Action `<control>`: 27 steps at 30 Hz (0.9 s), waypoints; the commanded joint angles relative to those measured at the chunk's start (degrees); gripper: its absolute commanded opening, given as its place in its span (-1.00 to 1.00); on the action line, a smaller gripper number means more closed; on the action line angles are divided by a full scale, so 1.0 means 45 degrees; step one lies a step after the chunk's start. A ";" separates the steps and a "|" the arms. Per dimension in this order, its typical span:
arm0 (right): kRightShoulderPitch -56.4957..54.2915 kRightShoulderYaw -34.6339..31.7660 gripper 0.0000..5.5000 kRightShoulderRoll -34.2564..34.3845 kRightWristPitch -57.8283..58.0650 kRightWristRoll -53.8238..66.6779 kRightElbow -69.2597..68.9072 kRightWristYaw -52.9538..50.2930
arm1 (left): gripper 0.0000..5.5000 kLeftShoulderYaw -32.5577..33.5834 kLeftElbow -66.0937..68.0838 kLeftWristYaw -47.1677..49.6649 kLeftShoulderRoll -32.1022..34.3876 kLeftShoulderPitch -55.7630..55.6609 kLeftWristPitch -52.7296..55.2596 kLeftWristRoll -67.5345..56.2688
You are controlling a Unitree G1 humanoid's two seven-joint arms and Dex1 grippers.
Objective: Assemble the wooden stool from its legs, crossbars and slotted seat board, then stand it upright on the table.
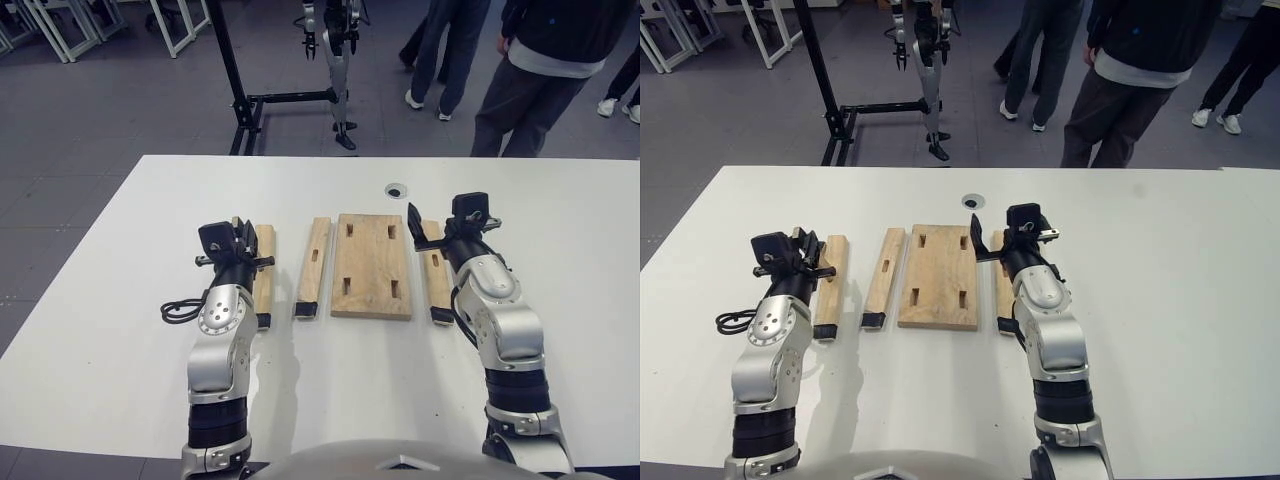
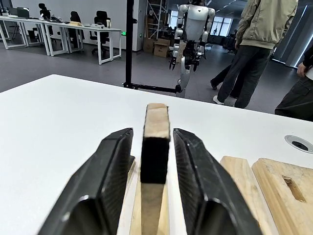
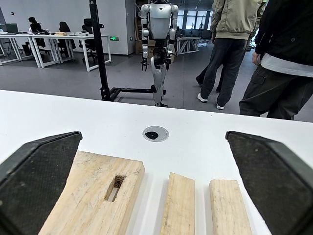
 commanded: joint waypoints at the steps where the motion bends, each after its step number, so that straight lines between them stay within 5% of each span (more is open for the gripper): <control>1: -0.0194 0.0014 1.00 0.0033 0.0175 -0.0049 -0.0001 -0.0035 | -0.15 0.0242 -0.0293 0.0255 0.0063 -0.0435 0.0519 0.0169; 13: -0.0021 0.0004 1.00 0.0171 0.0131 -0.0079 -0.0092 -0.0269 | -0.15 0.0729 -0.2278 0.0229 0.0941 -0.2931 0.3632 0.0149; 21: -0.0183 0.0018 1.00 0.0220 0.0061 -0.0076 0.0061 -0.0303 | -0.15 0.1977 0.0979 -0.1006 0.1727 -0.5517 0.5401 -0.1330; 27: -0.0195 0.0019 1.00 0.0228 0.0111 -0.0081 -0.0002 -0.0306 | -0.15 0.2253 0.0027 -0.0657 0.2132 -0.7442 0.5929 -0.1672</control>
